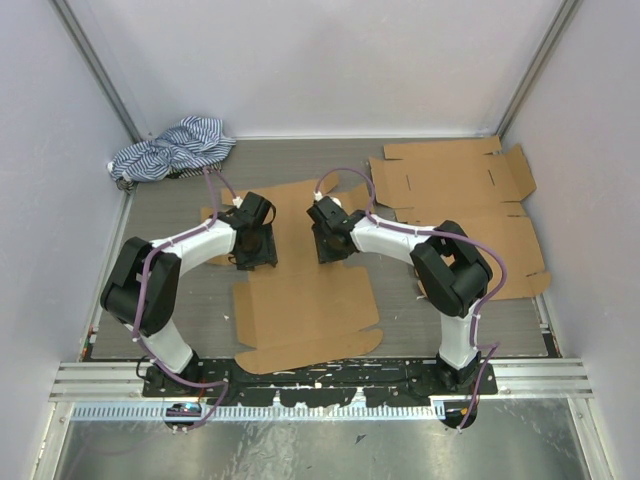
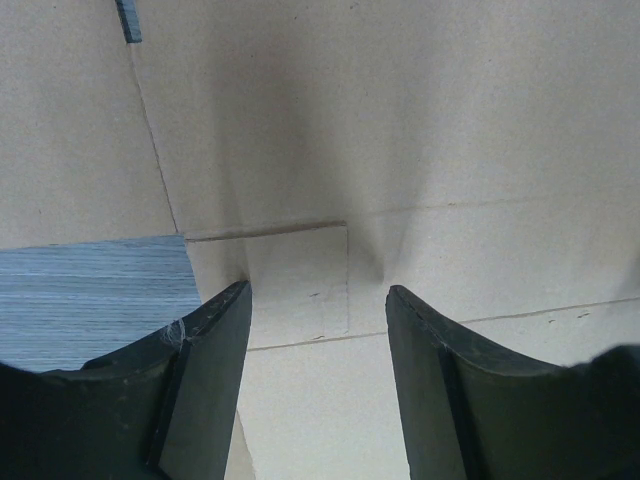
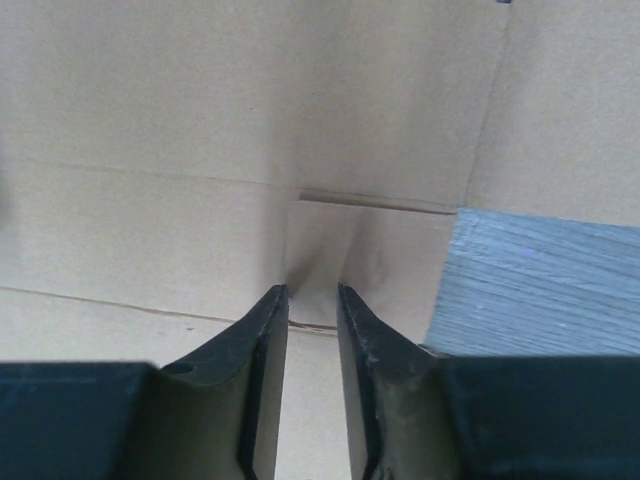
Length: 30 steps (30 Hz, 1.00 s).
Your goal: Fold the paper box
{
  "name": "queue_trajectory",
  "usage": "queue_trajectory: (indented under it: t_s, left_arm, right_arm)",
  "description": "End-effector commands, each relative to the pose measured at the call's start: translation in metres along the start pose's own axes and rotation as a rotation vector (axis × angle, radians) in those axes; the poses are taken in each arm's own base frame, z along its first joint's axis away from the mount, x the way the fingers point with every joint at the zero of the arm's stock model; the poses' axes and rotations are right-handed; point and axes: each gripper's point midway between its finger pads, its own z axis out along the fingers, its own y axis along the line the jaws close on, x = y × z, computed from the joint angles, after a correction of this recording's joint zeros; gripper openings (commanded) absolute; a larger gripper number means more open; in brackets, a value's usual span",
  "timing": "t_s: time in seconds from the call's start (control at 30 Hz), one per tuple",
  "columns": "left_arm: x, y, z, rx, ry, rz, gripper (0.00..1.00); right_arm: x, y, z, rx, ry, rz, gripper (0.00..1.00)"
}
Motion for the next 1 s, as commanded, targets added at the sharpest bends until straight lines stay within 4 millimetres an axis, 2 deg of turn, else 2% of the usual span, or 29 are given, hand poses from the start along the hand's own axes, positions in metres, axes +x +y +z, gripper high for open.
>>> queue_trajectory:
  t_s: [0.0, 0.17, 0.37, 0.63, 0.8, 0.97]
  left_arm:
    - [0.013, 0.006, 0.009, -0.028, 0.049, 0.015, 0.63]
    - [0.014, 0.007, 0.01, -0.03, 0.052, 0.017, 0.63]
    - [0.017, 0.009, 0.012, -0.034, 0.059, 0.018, 0.63]
    - [0.019, 0.01, 0.012, -0.037, 0.063, 0.024, 0.63]
    - [0.017, 0.011, 0.01, -0.039, 0.066, 0.053, 0.62]
    - [0.014, 0.012, 0.003, -0.035, 0.056, 0.097, 0.61]
  right_arm:
    - [-0.018, 0.031, -0.018, -0.096, -0.059, 0.021, 0.27]
    - [-0.021, 0.031, -0.02, -0.096, -0.069, 0.025, 0.24]
    - [-0.022, 0.022, -0.018, -0.066, -0.086, 0.052, 0.22]
    - [-0.006, 0.028, 0.004, -0.106, 0.01, 0.039, 0.2]
    - [-0.013, 0.028, -0.009, -0.113, -0.016, 0.03, 0.2]
    - [-0.041, 0.028, -0.038, -0.099, -0.097, 0.015, 0.21]
